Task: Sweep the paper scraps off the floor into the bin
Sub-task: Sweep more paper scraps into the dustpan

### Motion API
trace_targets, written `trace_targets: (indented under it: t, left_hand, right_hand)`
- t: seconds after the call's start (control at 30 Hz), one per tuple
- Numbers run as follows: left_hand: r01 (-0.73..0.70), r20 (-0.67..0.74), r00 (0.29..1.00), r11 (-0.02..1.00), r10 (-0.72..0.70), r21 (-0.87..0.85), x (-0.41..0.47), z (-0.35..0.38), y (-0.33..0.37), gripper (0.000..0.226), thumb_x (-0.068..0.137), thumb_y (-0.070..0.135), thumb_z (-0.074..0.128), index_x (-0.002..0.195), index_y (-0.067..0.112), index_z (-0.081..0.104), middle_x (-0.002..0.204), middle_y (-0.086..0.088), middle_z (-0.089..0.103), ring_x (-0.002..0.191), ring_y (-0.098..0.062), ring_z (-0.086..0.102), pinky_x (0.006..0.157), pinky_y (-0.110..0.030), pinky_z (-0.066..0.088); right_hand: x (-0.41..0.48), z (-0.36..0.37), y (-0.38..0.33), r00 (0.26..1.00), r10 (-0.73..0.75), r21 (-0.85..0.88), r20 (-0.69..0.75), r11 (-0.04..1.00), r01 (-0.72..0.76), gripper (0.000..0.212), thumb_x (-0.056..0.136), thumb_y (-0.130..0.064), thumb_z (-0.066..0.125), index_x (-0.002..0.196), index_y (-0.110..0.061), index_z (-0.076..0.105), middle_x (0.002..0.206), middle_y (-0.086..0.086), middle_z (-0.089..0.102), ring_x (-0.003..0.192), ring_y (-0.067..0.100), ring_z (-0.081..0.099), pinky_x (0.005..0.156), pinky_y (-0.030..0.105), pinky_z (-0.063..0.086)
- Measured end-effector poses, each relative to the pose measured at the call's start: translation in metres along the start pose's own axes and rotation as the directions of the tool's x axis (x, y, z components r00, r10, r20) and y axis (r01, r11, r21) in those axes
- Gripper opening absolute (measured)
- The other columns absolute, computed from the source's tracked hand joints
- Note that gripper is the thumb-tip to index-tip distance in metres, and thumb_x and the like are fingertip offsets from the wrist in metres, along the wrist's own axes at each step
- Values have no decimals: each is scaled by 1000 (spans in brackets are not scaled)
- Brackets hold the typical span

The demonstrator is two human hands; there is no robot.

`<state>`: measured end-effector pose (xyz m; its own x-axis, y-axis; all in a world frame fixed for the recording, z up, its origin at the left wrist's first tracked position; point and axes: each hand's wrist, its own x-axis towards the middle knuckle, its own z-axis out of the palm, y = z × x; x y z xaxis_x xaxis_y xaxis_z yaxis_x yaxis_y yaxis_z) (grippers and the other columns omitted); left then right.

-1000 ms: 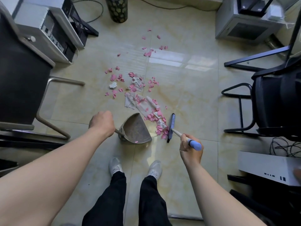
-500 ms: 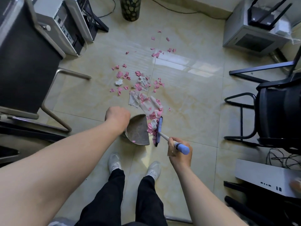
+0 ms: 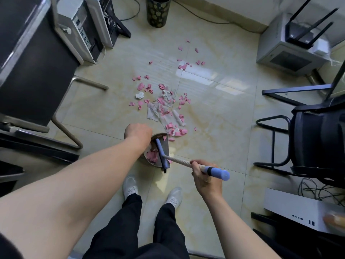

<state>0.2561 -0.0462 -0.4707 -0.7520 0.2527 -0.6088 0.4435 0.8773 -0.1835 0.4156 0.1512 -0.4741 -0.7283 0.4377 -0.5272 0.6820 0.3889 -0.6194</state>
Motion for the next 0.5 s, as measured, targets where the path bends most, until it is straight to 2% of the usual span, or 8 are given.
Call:
trace_targets:
  t: [0.07,0.17,0.23,0.3,0.43,0.5]
  left_hand:
    - [17,8,1000,1000,-17,-9,-2,2,-7,34,93,4,46,116,17,67,117,-3,67,108,-26,64,78,-33,52]
    - [35,6,999,999,-35,-13,-2,5,-19,36,92,3,45,116,17,67,117,-3,67,107,-26,64,79,-34,54]
    - [39,3,999,999,-39,-5,-1,9,-26,37,92,3,44,117,18,66,118,-2,67,108,-26,64,78,-33,52]
    - [32,1,999,999,-32,-1,1,11,-29,36,92,3,44,118,18,66,118,-2,67,109,-26,64,79,-33,52]
    - [13,2,1000,1000,-13,-10,4,11,-27,34,91,4,46,114,17,67,114,-4,68,104,-26,65,76,-33,52]
    - [6,-17,1000,1000,-6,-7,5,13,-24,32,91,4,46,111,17,68,111,-3,69,101,-26,66,75,-33,53]
  right_hand:
    - [0,-5,-2,994,70,66,-80,996,-65,22,88,-34,55,83,-17,69,75,20,65,66,33,58,59,32,43]
    - [1,-12,-2,971,147,149,-188,982,-120,22,89,-34,57,81,-16,66,68,17,62,59,22,55,60,33,44]
    - [4,-11,-1,962,160,147,-219,981,-130,30,85,-38,54,82,-9,62,65,18,57,59,18,51,59,33,40]
    - [8,-6,1,952,187,148,-243,977,-154,35,81,-41,51,81,-7,59,62,10,51,59,18,47,58,32,37]
    - [11,15,-1,948,163,82,-274,986,-146,25,83,-43,48,75,-21,58,66,16,57,60,22,48,56,33,39]
    - [11,23,-3,952,150,58,-266,989,-140,24,87,-37,52,67,-23,57,59,6,52,59,23,46,56,32,39]
